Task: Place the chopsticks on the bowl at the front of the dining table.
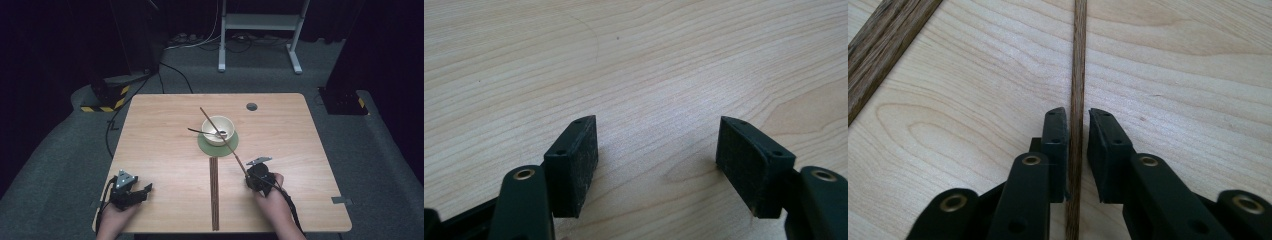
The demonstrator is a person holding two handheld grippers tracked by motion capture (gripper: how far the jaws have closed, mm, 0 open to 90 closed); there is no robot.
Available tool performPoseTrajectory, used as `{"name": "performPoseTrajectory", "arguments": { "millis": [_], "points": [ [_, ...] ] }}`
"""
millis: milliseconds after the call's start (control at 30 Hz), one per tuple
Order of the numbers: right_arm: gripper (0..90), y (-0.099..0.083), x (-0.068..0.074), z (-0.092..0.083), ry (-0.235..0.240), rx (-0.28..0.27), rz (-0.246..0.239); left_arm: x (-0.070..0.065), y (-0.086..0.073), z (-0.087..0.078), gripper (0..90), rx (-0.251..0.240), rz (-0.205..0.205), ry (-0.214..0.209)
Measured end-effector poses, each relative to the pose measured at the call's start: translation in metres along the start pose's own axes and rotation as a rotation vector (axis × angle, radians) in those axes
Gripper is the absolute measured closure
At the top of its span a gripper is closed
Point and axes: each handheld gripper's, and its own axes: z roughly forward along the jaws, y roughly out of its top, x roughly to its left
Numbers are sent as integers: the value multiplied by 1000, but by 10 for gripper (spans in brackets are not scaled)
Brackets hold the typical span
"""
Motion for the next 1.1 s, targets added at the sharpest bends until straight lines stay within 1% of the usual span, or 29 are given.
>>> {"name": "performPoseTrajectory", "arguments": {
  "millis": [67,100,133,267,367,400,467,500,533,567,633,667,833,867,1000,1100],
  "points": [
    [812,1,0,0,-5,1,-1,0,0,0,333,3,3,0],
    [825,1,0,1,-6,-1,-13,0,0,0,333,3,2,-1],
    [831,1,0,0,-5,9,-5,0,0,0,333,3,2,-1],
    [833,1,0,0,-5,7,-7,1,0,0,333,5,0,-3],
    [835,0,0,0,-7,-4,-20,1,0,0,333,5,0,-3],
    [835,0,0,0,-3,-2,-15,1,0,0,333,4,-1,-4],
    [836,-1,-1,0,-1,-12,-21,1,0,0,333,2,-4,-4],
    [837,-2,0,0,-7,-14,-7,1,0,0,333,4,-2,-4],
    [837,-2,0,0,-7,-14,-7,1,0,0,333,4,-2,-4],
    [838,-2,-1,0,-11,-18,-20,1,0,0,333,3,-4,-4],
    [839,-1,-3,-1,-14,-21,-20,1,1,0,333,4,-3,-4],
    [839,0,-4,-3,-15,-22,-12,1,1,0,333,2,-5,-4],
    [839,4,-10,-11,-33,-44,-17,1,1,0,333,2,-2,-6],
    [839,7,-12,-15,-33,-43,-14,1,1,0,333,1,-4,-6],
    [839,13,-16,-22,-56,-70,-13,1,1,0,333,2,-3,-7],
    [839,19,-17,-28,-60,-80,-22,1,1,0,333,2,-2,-6]
  ]
}}
